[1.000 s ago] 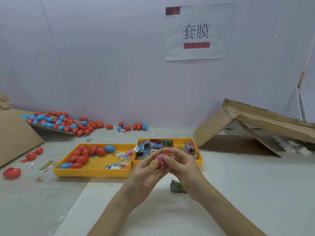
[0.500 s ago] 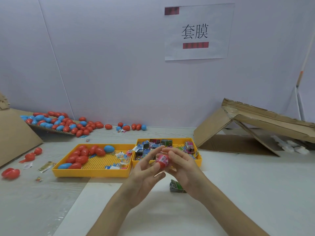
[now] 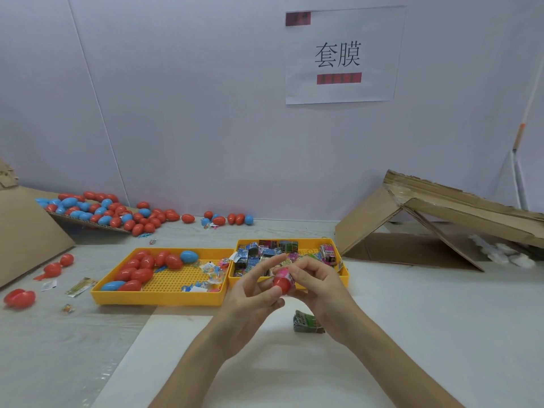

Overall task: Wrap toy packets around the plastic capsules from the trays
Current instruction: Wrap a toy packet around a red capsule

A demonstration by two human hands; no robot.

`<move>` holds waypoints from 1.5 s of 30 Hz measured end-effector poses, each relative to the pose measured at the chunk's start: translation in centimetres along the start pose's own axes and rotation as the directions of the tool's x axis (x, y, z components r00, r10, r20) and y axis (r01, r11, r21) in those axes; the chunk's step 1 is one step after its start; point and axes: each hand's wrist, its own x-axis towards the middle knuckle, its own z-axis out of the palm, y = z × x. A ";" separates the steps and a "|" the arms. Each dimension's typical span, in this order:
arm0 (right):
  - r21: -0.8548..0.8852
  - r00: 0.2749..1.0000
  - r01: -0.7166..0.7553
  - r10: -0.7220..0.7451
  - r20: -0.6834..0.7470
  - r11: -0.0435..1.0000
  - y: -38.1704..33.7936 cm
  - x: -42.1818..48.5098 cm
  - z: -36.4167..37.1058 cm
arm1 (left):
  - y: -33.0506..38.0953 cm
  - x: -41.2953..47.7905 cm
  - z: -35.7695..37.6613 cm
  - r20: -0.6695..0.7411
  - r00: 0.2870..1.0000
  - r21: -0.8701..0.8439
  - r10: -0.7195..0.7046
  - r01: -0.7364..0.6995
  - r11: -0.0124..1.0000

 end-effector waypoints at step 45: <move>-0.187 0.994 0.068 -0.081 -0.068 0.980 0.0 -0.2 0.3 | 0.5 -0.1 -0.2 -0.050 0.998 -0.226 -0.039 0.027 0.974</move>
